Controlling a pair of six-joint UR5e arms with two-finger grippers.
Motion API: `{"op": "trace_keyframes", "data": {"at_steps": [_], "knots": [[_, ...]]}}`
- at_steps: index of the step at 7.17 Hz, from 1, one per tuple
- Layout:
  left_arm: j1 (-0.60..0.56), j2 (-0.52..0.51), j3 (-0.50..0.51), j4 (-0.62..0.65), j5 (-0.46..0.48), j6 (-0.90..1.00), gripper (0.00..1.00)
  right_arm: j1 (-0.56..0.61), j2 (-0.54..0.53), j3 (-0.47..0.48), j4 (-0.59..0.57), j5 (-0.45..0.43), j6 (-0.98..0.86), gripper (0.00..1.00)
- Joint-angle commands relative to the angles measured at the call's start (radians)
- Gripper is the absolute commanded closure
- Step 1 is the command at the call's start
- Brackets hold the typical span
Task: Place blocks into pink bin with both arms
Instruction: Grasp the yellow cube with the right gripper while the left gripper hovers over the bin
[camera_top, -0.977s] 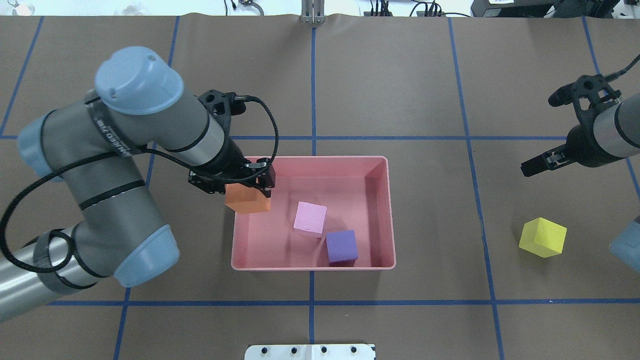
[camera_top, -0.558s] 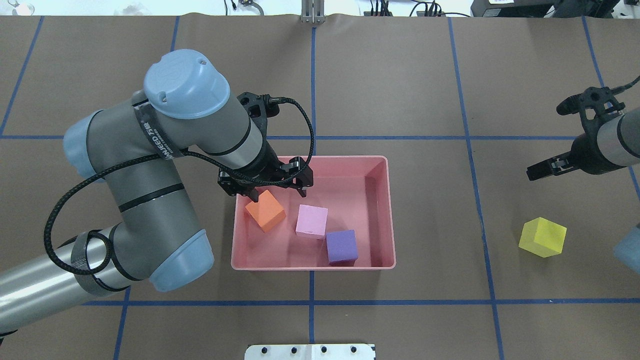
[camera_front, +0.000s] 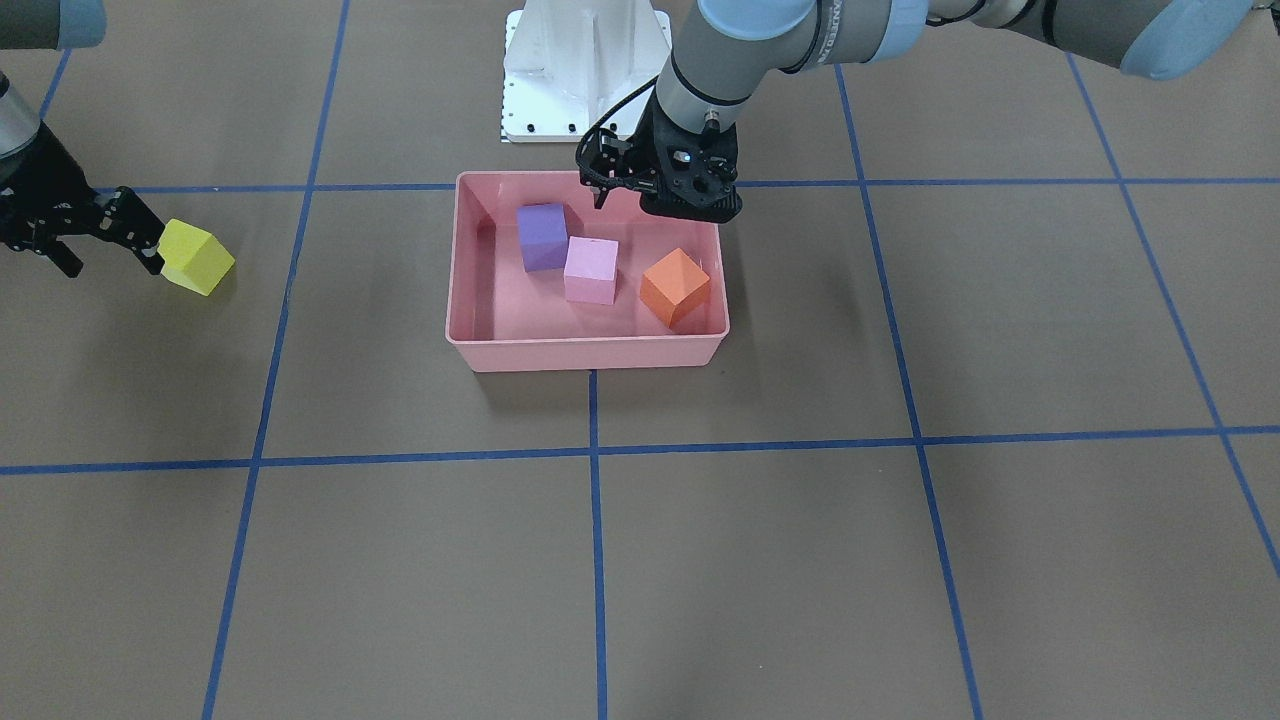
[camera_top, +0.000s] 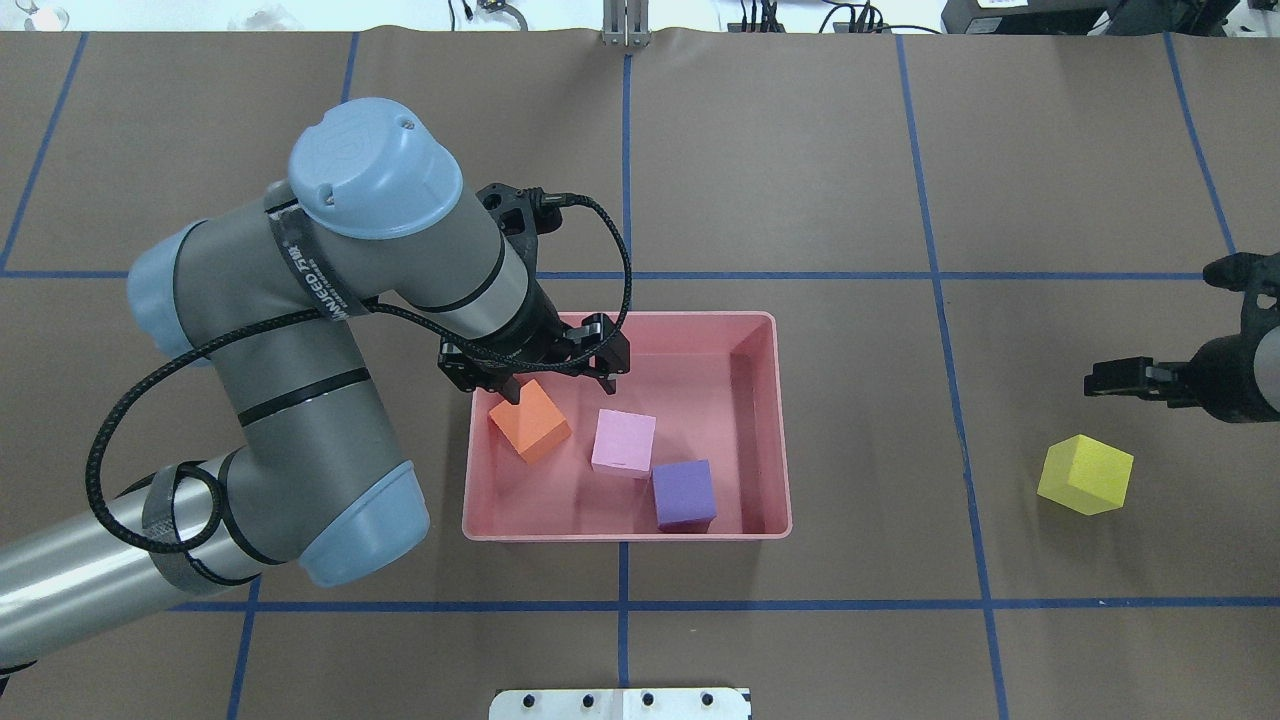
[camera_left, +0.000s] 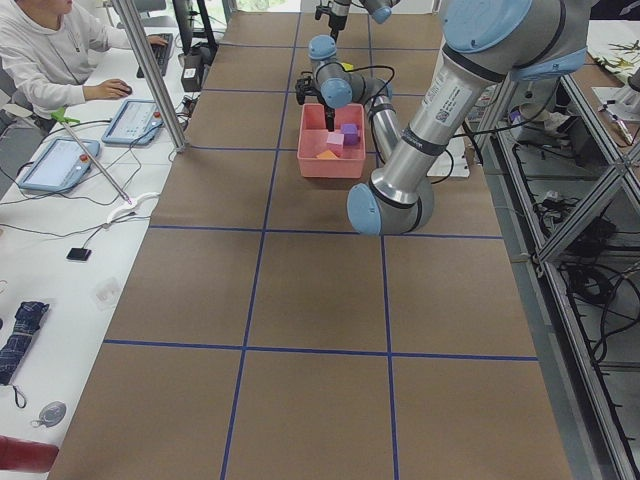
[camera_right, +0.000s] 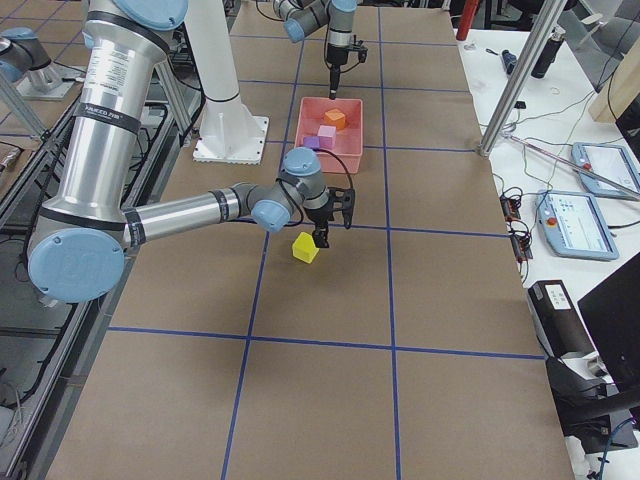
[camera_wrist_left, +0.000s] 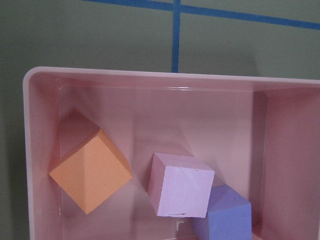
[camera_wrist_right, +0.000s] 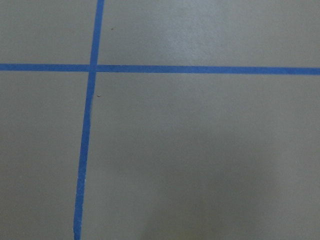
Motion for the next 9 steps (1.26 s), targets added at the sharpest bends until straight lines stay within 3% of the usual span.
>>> {"op": "trace_keyframes", "data": {"at_steps": [1,4,6,9], "knots": [[0.000,0.003,-0.002,0.000,0.000,0.000,0.00,-0.154,-0.049,0.006,0.045,-0.170,0.178,0.00],[0.002,0.006,-0.001,0.000,0.000,0.002,0.00,-0.229,-0.117,0.011,0.094,-0.245,0.282,0.00],[0.003,0.008,-0.001,0.000,0.002,0.002,0.00,-0.327,-0.117,0.011,0.094,-0.352,0.379,0.00],[0.005,0.008,-0.001,0.000,0.003,0.002,0.00,-0.338,-0.117,0.011,0.088,-0.377,0.379,0.00]]}}
